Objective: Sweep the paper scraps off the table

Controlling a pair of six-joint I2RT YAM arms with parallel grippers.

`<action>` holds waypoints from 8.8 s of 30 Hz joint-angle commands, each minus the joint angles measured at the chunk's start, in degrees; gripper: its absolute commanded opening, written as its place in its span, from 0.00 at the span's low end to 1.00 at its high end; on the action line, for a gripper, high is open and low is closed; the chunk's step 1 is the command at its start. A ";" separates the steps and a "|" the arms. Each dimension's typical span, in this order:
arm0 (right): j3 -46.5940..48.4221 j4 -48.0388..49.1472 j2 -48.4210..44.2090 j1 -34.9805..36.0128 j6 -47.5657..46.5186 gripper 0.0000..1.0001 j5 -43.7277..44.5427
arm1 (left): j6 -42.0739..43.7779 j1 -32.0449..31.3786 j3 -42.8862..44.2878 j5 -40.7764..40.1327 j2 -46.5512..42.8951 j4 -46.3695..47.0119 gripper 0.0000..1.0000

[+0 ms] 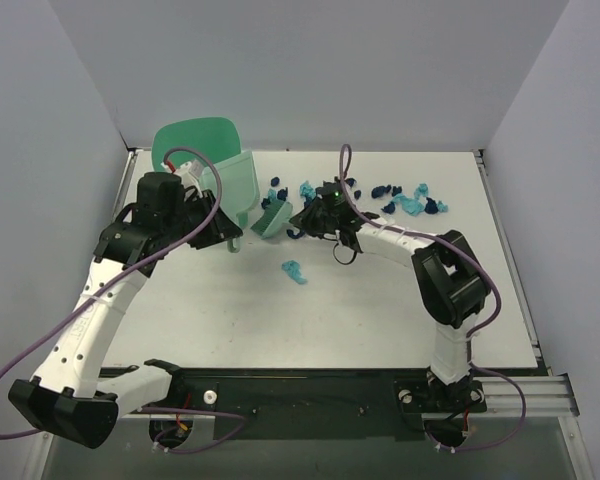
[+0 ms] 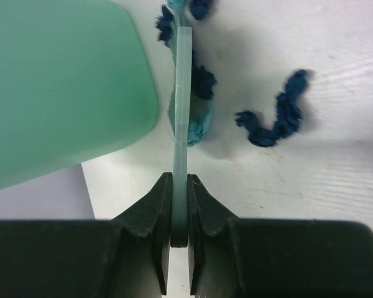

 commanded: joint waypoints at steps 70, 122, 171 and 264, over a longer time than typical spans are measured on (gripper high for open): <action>33.07 -48.67 0.81 -9.41 -74.65 0.00 -10.79 | 9.98 -33.37 -6.56 -10.15 29.09 -15.93 0.00; 20.16 -53.15 -9.03 -6.68 -67.53 0.00 -18.10 | 6.74 -24.41 -0.84 -14.18 39.38 0.24 0.00; -0.85 -40.22 -39.61 -16.62 -35.45 0.00 13.46 | 7.69 -30.03 -2.44 -25.26 22.77 2.45 0.00; -11.75 -42.42 -43.66 -3.79 -36.15 0.00 15.48 | -63.76 23.05 -2.69 29.23 28.30 83.04 0.00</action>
